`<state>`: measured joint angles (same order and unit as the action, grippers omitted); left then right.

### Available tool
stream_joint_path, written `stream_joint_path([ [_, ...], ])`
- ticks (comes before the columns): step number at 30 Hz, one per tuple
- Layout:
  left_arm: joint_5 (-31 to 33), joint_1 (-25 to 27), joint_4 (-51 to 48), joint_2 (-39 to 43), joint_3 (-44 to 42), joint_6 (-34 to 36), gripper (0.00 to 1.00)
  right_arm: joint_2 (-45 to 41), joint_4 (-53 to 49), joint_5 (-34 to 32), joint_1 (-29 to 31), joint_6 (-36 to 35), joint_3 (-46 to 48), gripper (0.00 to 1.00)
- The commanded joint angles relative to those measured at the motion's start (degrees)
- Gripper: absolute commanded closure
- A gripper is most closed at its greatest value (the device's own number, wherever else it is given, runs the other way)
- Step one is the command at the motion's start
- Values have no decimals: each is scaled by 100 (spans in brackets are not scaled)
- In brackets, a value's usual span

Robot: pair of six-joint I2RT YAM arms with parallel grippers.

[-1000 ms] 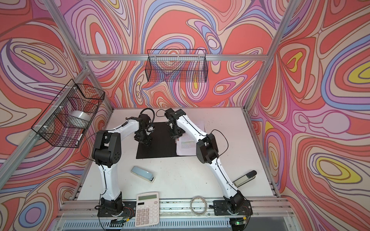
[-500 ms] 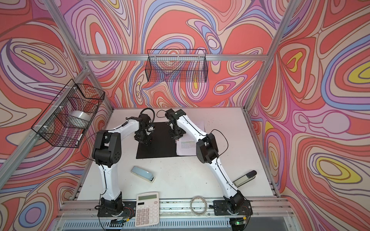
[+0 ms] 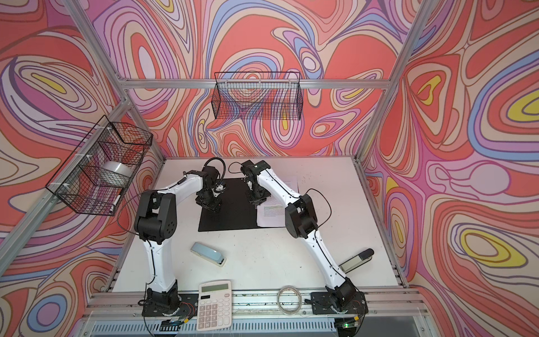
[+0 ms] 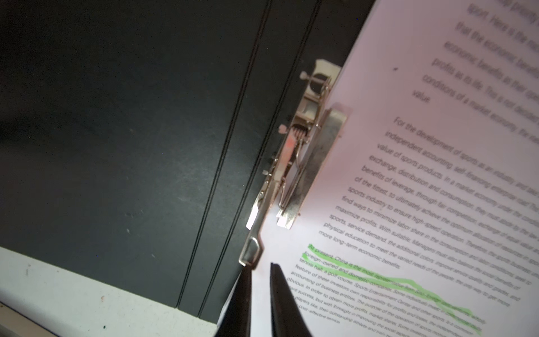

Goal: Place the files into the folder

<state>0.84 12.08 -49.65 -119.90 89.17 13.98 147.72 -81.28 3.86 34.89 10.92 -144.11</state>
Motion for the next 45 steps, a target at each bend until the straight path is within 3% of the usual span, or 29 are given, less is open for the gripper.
stream_joint_path([
  [1,65,5,-26,-183,24,117,32,404,-154,-186,-110,-37,41,87],
  [45,-111,5,-38,10,-78,114,32,916,-108,-386,-119,-99,-99,87],
])
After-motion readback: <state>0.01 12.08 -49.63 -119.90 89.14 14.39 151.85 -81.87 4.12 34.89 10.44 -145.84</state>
